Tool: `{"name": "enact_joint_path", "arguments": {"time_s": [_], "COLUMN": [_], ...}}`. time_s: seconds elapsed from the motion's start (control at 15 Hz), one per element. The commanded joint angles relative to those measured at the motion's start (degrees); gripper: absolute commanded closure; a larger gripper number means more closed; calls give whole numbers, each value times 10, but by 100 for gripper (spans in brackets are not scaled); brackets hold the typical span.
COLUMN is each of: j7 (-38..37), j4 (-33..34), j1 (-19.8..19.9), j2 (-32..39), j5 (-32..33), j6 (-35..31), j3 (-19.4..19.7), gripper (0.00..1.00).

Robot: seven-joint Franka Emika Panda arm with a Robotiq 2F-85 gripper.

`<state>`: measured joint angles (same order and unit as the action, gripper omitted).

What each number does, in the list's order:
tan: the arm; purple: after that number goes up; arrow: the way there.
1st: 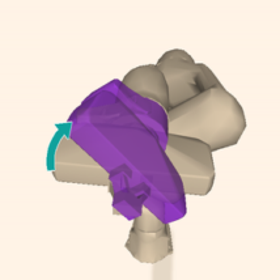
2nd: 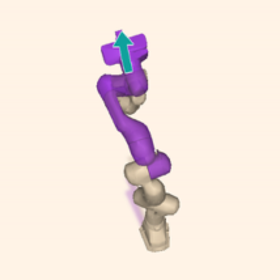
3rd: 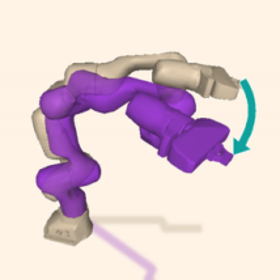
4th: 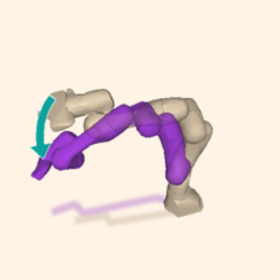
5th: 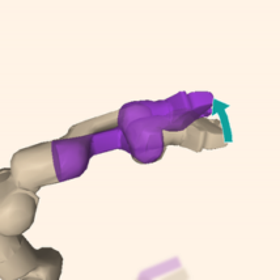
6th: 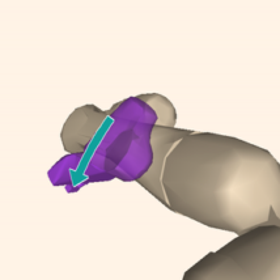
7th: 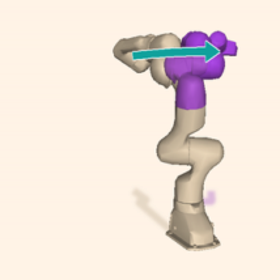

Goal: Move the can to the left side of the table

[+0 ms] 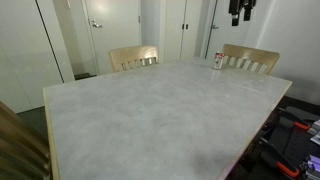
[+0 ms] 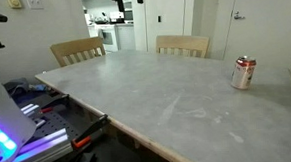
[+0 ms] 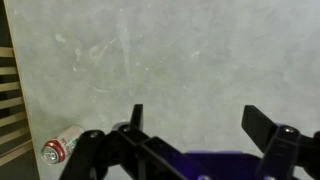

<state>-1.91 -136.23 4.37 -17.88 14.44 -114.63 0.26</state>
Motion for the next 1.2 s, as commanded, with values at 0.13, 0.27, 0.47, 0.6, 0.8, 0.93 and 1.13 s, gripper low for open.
{"name": "enact_joint_path", "arguments": {"time_s": [0.13, 0.27, 0.47, 0.6, 0.8, 0.93, 1.13], "j7": [-1, -1, -1, -1, -1, 8, -1], "j4": [1, 1, 1, 1, 1, -1, 10], "j1": [-4, -4, -4, -4, -4, -5, -6], "j2": [0, 0, 0, 0, 0, -3, 7], "j5": [1, 1, 1, 1, 1, 5, 8], "j6": [1, 1, 1, 1, 1, -3, -4], "j3": [3, 3, 3, 3, 3, 3, 1], "gripper": [0, 0, 0, 0, 0, 0, 0]}}
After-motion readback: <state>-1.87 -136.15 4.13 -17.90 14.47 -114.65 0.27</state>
